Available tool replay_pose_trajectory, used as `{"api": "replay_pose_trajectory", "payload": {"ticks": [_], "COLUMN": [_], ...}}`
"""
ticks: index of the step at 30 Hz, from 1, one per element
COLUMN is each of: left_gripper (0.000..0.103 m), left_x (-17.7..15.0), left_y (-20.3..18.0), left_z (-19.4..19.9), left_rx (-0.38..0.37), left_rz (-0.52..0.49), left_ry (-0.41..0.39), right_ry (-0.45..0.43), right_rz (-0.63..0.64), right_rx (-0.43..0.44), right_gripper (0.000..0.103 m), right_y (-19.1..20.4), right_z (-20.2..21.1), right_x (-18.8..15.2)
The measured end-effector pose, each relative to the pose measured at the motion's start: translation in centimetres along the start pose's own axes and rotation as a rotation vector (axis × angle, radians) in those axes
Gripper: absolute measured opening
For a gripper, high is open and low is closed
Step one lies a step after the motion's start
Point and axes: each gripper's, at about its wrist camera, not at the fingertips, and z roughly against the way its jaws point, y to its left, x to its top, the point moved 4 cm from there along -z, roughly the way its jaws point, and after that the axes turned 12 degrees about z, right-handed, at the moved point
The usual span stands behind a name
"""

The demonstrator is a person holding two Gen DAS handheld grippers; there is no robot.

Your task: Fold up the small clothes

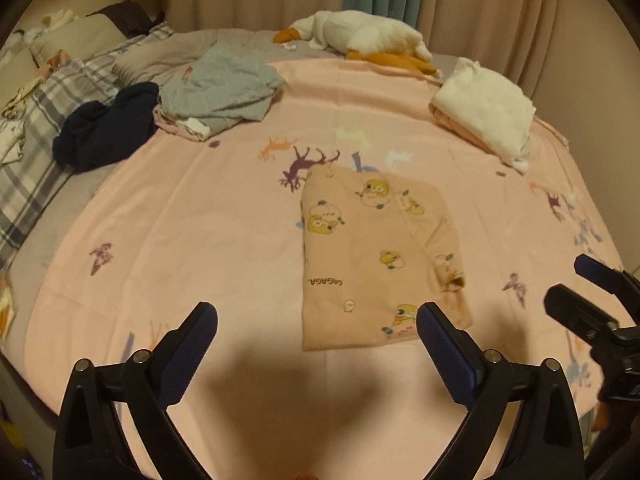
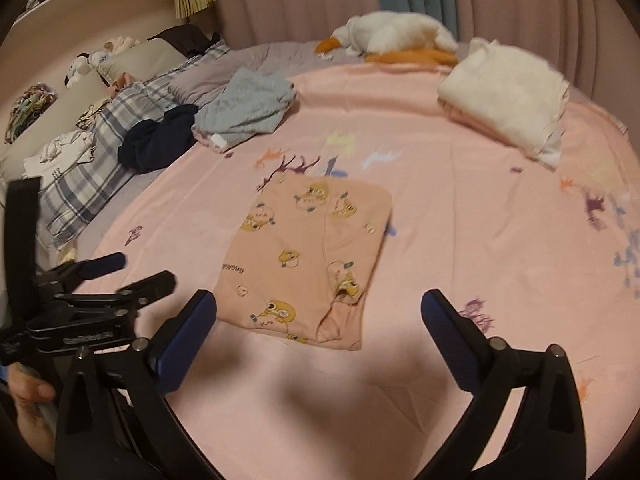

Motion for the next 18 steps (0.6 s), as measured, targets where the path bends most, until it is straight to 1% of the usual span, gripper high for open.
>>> {"api": "replay_pose_trajectory", "payload": {"ticks": [1,5,6,9,12,14,18], "left_gripper": [0.099,0.099,0.099,0.099,0.099,0.099,0.099], "left_x": [0.0,-0.2,-0.4,-0.9,-1.3,-1.4,-1.3], "left_y": [-0.1,-0.2,-0.2,-0.1,-0.3,-0.4,-0.6], "left_z": [0.6,1.9,2.0,1.7,1.6,1.8,2.4], "left_rx": [0.002,0.070,0.076,0.058,0.072,0.068,0.070], "left_rz": [0.001,-0.018,-0.018,-0.005,-0.016,-0.019,-0.024], "left_ry": [-0.006,-0.032,-0.034,-0.010,-0.004,-0.003,-0.018], "right_ry": [-0.003,-0.025,-0.024,0.004,0.030,0.029,0.011], "right_rz": [0.011,0.022,0.023,0.020,0.016,0.016,0.034], "right_rx": [-0.011,-0.016,-0.013,-0.033,-0.028,-0.019,-0.034], "right_gripper": [0.103,0.103,0.103,0.103,0.103,0.103,0.103], "right_y": [0.2,0.7,0.8,1.0,1.4,1.6,2.0], "right_z": [0.5,1.8,1.8,1.0,0.4,0.5,1.2], "right_x": [0.1,0.2,0.1,-0.6,-1.2,-1.3,-1.0]}}
